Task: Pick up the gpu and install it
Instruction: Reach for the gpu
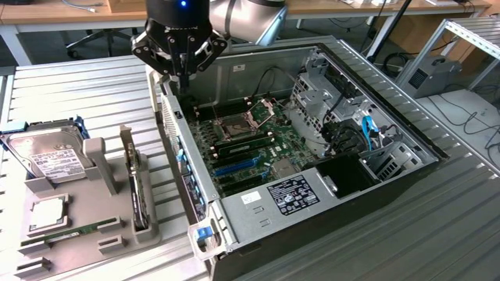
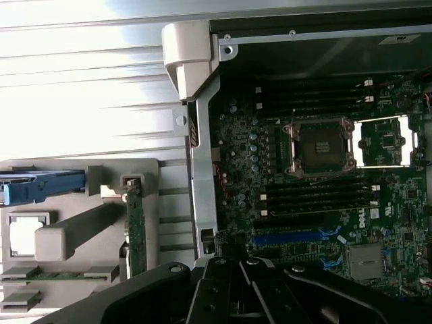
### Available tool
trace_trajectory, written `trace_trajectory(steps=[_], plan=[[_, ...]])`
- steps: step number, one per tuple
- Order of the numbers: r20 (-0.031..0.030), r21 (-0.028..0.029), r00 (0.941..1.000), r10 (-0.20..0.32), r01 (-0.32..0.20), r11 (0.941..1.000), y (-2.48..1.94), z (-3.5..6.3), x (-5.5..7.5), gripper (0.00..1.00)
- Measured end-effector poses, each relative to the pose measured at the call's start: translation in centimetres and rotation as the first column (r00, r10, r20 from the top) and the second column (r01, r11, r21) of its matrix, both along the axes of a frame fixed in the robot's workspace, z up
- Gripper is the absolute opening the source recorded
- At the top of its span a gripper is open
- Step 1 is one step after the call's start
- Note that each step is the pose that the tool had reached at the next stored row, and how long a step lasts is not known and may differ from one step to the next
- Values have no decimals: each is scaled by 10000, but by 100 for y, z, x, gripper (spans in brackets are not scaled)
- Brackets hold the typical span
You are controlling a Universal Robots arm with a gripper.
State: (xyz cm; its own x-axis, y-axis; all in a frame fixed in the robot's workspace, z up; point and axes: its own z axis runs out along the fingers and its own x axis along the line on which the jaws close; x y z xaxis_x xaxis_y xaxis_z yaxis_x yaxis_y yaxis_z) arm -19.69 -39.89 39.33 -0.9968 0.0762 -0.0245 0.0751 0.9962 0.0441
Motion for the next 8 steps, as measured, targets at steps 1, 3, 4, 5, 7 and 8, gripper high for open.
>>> trace_trajectory(steps=[1, 3, 4, 5, 7, 8], plan=[[0, 0, 10000, 0, 0, 10000, 0, 0, -5, 11], [0, 0, 10000, 0, 0, 10000, 0, 0, -20, 11], [0, 0, 10000, 0, 0, 10000, 0, 0, -27, 11], [0, 0, 10000, 0, 0, 10000, 0, 0, -35, 11], [0, 0, 10000, 0, 0, 10000, 0, 0, -51, 11], [0, 0, 10000, 0, 0, 10000, 0, 0, -61, 11]])
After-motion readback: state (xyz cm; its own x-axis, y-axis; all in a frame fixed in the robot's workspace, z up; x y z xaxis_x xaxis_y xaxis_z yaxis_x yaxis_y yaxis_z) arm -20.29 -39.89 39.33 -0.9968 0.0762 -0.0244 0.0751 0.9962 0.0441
